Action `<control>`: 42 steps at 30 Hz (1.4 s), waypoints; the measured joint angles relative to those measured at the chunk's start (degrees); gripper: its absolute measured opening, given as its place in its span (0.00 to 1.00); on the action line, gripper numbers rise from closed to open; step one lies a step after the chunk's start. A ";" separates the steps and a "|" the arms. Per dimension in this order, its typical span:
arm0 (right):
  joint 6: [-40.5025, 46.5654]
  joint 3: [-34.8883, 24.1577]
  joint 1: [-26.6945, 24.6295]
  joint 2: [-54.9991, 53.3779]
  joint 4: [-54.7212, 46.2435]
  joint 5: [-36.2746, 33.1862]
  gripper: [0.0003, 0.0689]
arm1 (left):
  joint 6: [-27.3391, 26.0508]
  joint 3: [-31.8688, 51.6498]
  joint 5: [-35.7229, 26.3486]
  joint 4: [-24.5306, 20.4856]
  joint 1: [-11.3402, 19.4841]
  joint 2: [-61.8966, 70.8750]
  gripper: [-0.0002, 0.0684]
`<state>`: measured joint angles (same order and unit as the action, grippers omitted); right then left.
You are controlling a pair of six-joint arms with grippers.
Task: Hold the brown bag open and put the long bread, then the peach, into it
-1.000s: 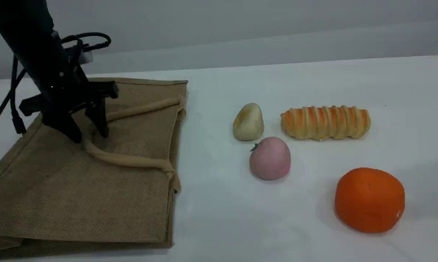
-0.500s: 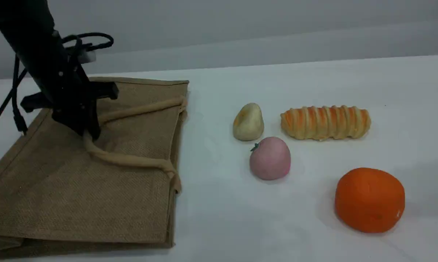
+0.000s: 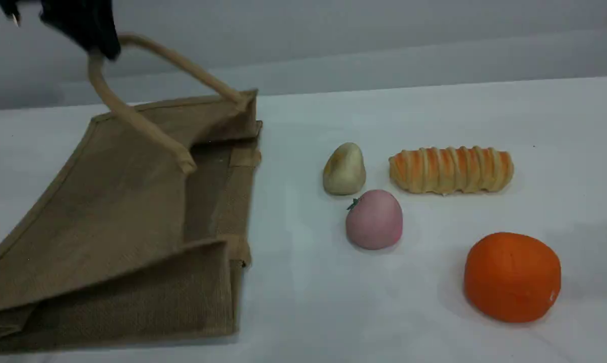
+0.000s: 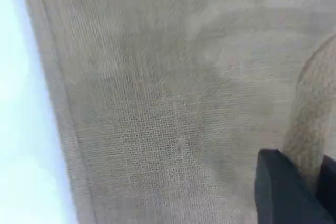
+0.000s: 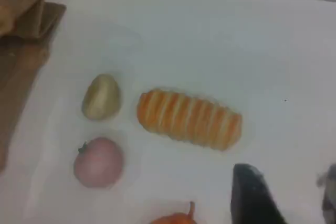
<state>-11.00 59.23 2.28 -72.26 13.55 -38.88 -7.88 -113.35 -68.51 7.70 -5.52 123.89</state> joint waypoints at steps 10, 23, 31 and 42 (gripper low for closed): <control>0.00 0.00 0.00 -0.41 0.39 -0.03 0.37 | -5.38 -6.95 -1.67 2.10 0.00 -3.31 0.15; -3.42 0.05 0.00 -6.23 0.81 -0.61 0.37 | -25.79 -7.29 -1.59 23.11 0.00 -10.94 0.15; -11.74 0.05 0.00 -11.49 0.75 3.76 0.37 | -27.73 -7.34 -1.54 24.46 0.00 -13.53 0.15; -19.75 0.05 0.00 -17.36 3.28 14.34 0.38 | -27.77 -7.34 -1.54 24.35 0.00 -13.72 0.15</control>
<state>-30.75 59.28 2.28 -89.62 16.83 -24.55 -35.65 -120.69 -70.05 32.05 -5.52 110.17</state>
